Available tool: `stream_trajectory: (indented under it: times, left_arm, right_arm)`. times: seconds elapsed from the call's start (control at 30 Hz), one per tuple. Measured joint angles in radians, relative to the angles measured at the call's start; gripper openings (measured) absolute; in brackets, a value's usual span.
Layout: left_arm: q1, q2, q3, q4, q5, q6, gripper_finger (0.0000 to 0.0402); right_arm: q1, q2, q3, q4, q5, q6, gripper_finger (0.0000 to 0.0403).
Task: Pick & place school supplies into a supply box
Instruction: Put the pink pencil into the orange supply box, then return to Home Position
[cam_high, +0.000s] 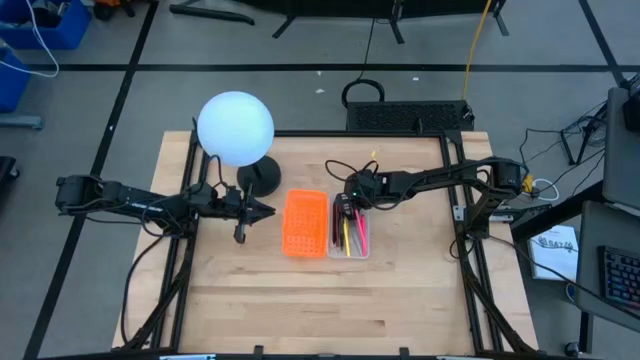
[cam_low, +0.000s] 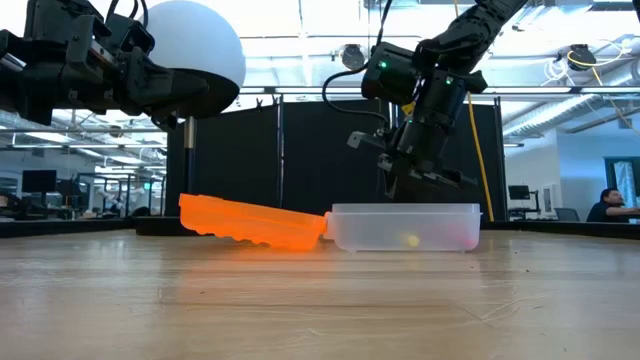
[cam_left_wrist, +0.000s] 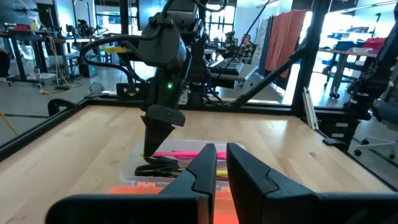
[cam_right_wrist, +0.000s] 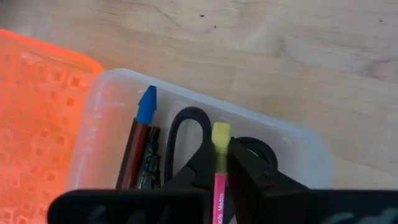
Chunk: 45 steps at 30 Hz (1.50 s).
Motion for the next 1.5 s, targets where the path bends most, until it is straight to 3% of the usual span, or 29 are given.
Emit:
stream_trajectory:
  times: [0.5,0.83,1.17,1.5]
  left_arm:
    - [0.000,0.000,0.000,-0.012,0.000,0.016,0.0047]
    - [0.000,0.000,0.000,-0.012,-0.003,0.017,0.0047]
    - [0.000,0.000,0.000,-0.007,-0.002,-0.042,0.0047]
    - [0.000,0.000,0.000,-0.013,-0.001,0.032,0.0047]
  right_arm:
    - [0.002,-0.007,-0.007,0.048,-0.031,-0.067,0.0104]
    - [0.002,-0.109,-0.007,0.017,-0.019,-0.203,0.0120]
    - [0.002,-0.073,-0.007,-0.052,-0.026,-0.314,0.0130]
    - [-0.025,-0.077,0.051,-0.154,-0.154,-0.278,0.0170]
